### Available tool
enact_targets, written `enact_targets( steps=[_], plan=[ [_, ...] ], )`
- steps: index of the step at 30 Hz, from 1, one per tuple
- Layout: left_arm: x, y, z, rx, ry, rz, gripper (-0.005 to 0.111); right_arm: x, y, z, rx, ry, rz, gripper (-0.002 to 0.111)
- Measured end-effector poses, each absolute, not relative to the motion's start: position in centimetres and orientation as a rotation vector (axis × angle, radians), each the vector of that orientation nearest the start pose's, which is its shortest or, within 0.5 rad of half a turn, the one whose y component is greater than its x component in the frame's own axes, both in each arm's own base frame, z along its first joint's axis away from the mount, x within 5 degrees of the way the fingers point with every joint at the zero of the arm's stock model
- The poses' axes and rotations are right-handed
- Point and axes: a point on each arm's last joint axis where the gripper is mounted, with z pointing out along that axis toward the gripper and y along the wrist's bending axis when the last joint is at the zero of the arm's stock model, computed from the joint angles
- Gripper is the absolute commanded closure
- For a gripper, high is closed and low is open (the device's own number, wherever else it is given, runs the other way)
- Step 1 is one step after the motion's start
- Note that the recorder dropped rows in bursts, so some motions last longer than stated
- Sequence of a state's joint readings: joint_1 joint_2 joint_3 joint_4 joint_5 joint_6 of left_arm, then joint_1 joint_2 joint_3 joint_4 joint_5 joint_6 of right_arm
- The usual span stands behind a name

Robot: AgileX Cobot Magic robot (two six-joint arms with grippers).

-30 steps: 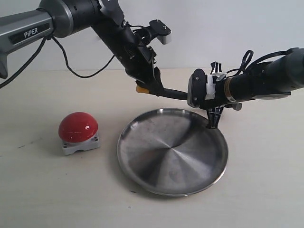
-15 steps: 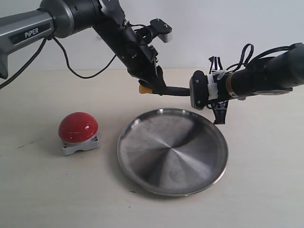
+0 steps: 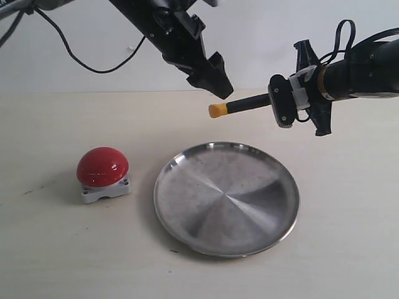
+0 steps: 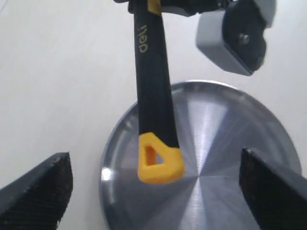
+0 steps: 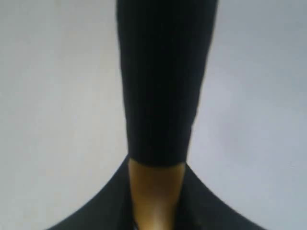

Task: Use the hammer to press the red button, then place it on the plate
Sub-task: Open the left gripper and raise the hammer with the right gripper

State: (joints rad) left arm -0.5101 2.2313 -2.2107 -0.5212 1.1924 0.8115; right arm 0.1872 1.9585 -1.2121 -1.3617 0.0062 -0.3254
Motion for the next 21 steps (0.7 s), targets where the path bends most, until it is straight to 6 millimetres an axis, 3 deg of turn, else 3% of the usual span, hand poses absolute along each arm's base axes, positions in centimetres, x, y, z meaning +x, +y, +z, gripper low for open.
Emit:
enact_targets(
  steps=[3,9,14,21],
  plan=[
    [40.0,-27.4,30.8,1.485,2.064,-0.625,0.017,40.8,7.6,18.7,-1.956,1.339,-0.842,0.108],
    [39.5,-27.6,31.6,1.471,2.047,-0.683,0.023,38.0,7.3,20.5,-1.990,1.255,-0.857,0.108],
    [39.4,-27.7,32.0,1.420,2.046,-0.780,0.049,35.5,7.1,22.8,-1.924,1.243,-0.850,0.108],
    [39.8,-27.1,32.1,1.359,2.081,-0.819,0.083,32.2,7.5,26.7,-1.511,1.396,-0.596,0.108]
  ],
)
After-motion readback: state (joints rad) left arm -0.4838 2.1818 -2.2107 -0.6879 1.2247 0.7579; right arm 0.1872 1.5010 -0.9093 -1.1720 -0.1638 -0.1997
